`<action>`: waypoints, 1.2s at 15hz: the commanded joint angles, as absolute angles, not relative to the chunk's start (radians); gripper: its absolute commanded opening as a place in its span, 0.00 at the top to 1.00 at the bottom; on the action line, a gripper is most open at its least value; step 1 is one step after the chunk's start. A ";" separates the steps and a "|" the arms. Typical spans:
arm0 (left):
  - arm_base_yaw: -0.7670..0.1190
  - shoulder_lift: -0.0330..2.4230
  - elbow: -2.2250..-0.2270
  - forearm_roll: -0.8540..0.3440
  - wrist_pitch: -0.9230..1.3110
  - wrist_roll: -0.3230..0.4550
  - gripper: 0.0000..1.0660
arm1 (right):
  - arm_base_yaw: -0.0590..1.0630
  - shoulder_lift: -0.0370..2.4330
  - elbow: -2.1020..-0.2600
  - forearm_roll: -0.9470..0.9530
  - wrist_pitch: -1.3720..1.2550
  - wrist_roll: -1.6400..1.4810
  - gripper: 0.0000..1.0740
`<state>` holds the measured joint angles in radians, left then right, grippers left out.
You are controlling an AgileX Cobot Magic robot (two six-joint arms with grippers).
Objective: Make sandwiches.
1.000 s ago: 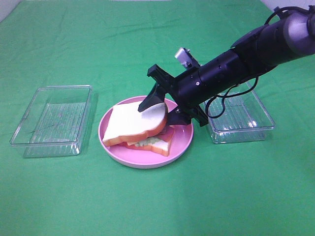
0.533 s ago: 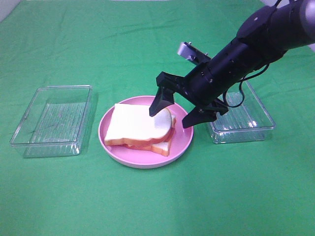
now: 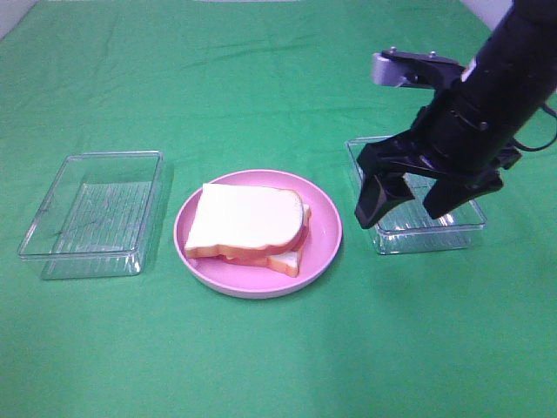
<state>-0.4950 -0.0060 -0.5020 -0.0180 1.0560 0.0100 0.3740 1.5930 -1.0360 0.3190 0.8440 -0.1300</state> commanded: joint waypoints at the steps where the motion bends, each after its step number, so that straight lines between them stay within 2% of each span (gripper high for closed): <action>1: -0.497 -0.027 -0.499 -0.026 1.046 0.010 0.27 | 0.375 1.420 -0.919 0.289 0.876 -0.125 0.24; 7: -0.497 -0.027 -0.499 -0.027 1.046 0.013 0.27 | 0.375 1.011 -0.680 0.214 1.011 -0.125 0.24; 12: -0.497 -0.027 -0.499 -0.028 1.046 0.014 0.27 | 0.375 0.512 -0.506 0.108 1.063 -0.123 0.24; 18: -0.497 -0.027 -0.499 -0.028 1.046 0.012 0.27 | 0.375 0.255 -0.506 0.053 1.061 -0.070 0.24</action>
<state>-0.4950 -0.0060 -0.5020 -0.0190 1.0560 0.0140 0.3740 0.2680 -0.5130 0.0680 1.0590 -0.0830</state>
